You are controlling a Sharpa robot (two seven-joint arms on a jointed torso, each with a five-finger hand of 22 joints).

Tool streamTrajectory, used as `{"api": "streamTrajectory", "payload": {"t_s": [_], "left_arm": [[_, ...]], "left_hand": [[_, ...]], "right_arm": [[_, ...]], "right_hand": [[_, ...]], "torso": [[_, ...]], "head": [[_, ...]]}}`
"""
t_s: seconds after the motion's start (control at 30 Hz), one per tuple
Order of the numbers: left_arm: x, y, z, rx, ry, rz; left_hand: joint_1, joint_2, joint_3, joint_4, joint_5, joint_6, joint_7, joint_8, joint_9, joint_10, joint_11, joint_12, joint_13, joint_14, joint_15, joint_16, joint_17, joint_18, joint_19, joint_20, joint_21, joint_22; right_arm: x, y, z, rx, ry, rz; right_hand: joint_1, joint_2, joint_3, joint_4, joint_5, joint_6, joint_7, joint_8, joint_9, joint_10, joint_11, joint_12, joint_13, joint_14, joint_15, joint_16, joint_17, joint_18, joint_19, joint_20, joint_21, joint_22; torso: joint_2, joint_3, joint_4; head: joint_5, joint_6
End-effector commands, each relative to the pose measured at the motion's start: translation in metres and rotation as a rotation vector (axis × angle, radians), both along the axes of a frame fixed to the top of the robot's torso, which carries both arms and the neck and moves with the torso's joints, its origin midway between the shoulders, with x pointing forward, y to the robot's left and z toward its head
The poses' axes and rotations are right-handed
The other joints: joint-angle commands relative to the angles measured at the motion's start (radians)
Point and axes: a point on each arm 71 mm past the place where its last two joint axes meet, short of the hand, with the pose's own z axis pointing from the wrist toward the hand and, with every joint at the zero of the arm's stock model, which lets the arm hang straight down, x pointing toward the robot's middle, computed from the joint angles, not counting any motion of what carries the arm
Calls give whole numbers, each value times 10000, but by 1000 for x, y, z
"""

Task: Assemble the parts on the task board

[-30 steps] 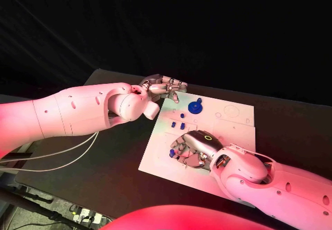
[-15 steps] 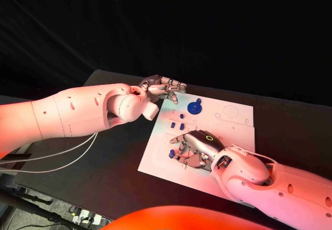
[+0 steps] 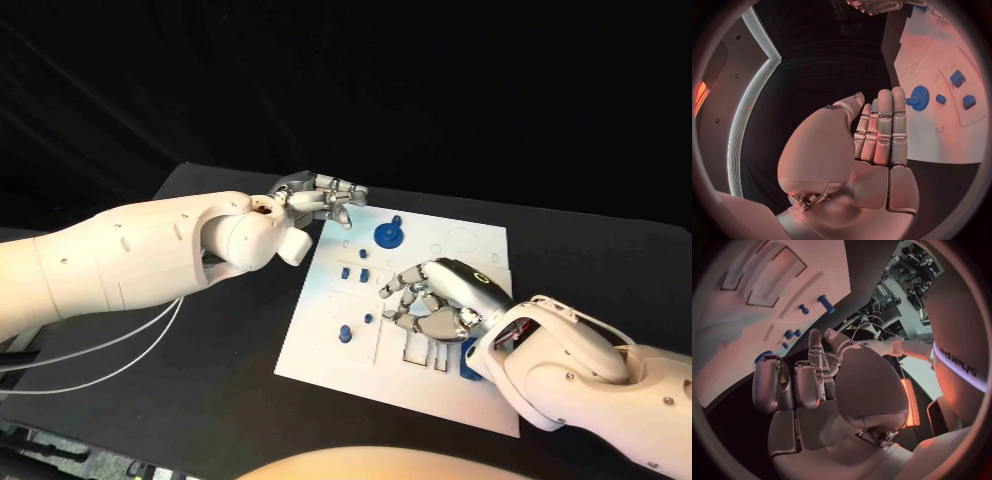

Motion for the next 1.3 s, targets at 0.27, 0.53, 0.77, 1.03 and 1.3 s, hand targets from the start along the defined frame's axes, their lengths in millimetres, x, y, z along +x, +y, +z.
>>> {"api": "streamTrajectory", "payload": {"t_s": [0.27,0.53,0.77,1.03,1.3], "left_arm": [[-1,-2,-2,-41,-75,-199],[-4,-3,-4,-38,-14,-263],[-5,-3,-5,-41,2,-269],[-8,-1,-5,-57,2,-285],[-10,0,-4,-57,7,-283]], "left_hand": [[-96,-25,-66,19,9,-74,7,59,-11,-64,-23,61,5,-35,10,-44,-17,63,31,53,-49,-15],[-96,-25,-66,19,9,-74,7,59,-11,-64,-23,61,5,-35,10,-44,-17,63,31,53,-49,-15],[-96,-25,-66,19,9,-74,7,59,-11,-64,-23,61,5,-35,10,-44,-17,63,31,53,-49,-15],[-103,-24,-78,21,10,-77,6,67,-9,-69,-24,75,7,-36,11,-44,-19,63,33,55,-58,-21],[-103,-24,-78,21,10,-77,6,67,-9,-69,-24,75,7,-36,11,-44,-19,63,33,55,-58,-21]], "right_arm": [[2,-83,5,171,3390,-2170],[-9,-118,3,-976,3181,-3111],[-16,-132,-1,-1972,2648,-3859],[-23,-126,-12,-2809,1839,-4274],[-29,-113,-26,-3242,1764,-4029]], "right_hand": [[-632,483,-2362,315,659,-580,-352,2136,1626,1876,-272,12190,12467,906,-238,1774,3130,-191,470,-284,987,1950],[-586,678,-3281,520,913,-1384,-532,4042,3322,2396,-406,12837,13292,1040,-334,2112,3859,-245,607,-370,1230,2089],[-1081,697,-3707,1081,1574,-1728,-515,4304,3675,2396,-388,12837,13292,1040,-329,2112,3859,-304,720,-363,1481,2186],[-1453,466,-4238,1938,1681,-1783,-498,4108,3704,2396,-374,12837,13292,1040,-322,2112,3859,-358,828,-355,1732,2281],[-1364,367,-4385,2343,1595,-1792,-455,3899,3660,2396,-339,12837,13292,1040,-292,2112,3859,-334,784,-334,1613,2254]], "torso": [[-208,-37,-146],[-315,-37,-225],[-346,-43,-245],[-323,-46,-222],[-314,-45,-220]], "head": [[-1378,260],[-2081,156],[-2373,56],[-2572,-54],[-2579,-139]]}}
